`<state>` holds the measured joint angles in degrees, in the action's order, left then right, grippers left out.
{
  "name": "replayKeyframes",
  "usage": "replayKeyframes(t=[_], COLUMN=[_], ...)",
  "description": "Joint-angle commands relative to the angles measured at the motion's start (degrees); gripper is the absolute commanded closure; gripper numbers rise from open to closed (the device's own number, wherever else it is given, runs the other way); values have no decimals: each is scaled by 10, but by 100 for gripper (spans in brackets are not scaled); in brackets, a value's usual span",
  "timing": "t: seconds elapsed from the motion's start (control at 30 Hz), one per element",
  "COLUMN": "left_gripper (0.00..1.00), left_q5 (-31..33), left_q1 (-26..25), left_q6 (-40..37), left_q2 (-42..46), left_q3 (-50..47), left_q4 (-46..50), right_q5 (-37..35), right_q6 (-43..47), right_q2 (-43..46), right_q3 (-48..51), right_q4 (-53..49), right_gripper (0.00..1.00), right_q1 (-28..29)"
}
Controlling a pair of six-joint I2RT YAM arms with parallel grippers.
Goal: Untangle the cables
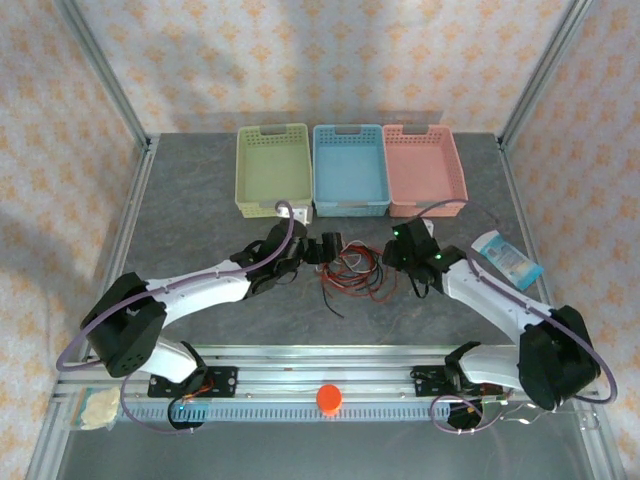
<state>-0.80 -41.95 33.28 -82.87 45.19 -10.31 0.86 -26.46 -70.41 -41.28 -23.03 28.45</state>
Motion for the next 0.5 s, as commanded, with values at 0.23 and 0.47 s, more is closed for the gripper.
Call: replayKeyframes(t=[0.23, 0.47], left_gripper=[4, 14], left_q5=[-28, -124], left_q1=[25, 45], left_q6=[40, 18], left_q2=[-15, -76], left_q3=[-45, -21], left_q4=[-30, -45], right_q5=[113, 85], right_q6=[14, 17], right_q2=[-58, -61], right_q3=[-69, -85], right_q4=[39, 28], right_gripper=[57, 58], right_q1=[6, 13])
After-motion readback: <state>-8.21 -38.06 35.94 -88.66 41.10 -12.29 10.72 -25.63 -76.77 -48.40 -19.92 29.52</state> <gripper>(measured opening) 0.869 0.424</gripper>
